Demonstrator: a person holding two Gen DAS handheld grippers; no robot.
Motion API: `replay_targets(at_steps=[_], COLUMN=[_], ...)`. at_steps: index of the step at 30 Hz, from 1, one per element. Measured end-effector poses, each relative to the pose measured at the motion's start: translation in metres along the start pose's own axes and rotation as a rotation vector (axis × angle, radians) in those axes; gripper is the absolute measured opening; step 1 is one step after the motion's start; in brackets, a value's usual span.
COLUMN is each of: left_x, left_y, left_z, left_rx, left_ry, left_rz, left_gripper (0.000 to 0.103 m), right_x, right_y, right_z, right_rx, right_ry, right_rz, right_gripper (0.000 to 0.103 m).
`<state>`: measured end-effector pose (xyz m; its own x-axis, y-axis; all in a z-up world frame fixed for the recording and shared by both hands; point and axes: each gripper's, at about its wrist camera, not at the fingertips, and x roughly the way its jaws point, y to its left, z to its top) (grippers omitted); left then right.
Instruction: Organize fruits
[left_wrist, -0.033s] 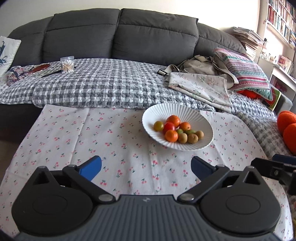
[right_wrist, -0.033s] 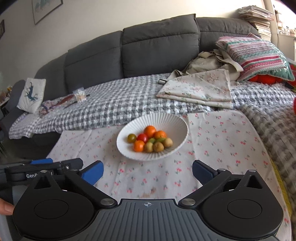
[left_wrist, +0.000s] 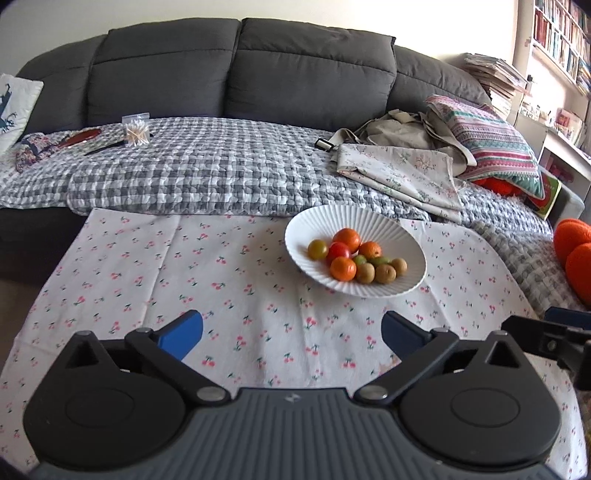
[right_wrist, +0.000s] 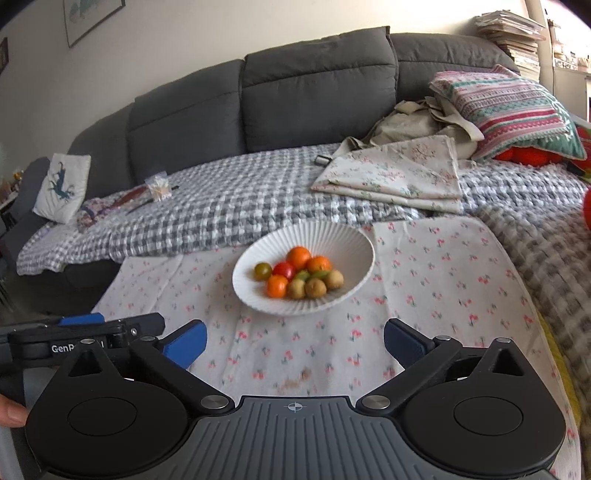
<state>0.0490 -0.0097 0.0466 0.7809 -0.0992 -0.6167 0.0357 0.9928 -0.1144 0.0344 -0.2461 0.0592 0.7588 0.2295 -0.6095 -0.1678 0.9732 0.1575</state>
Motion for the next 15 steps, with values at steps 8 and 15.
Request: replay_targets(at_steps=[8, 15], left_x=[-0.006, -0.006], left_y=[-0.005, -0.006], left_z=[-0.012, -0.014], left_rx=[0.034, 0.041], left_ry=[0.030, 0.035], left_rz=[0.018, 0.023], left_gripper=[0.102, 0.102], right_x=[-0.007, -0.003], right_y=[0.008, 0.010], right_z=[-0.018, -0.022], right_rx=[-0.025, -0.029], right_ry=[0.039, 0.059], right_rz=[-0.007, -0.018], right_gripper=[0.103, 0.103])
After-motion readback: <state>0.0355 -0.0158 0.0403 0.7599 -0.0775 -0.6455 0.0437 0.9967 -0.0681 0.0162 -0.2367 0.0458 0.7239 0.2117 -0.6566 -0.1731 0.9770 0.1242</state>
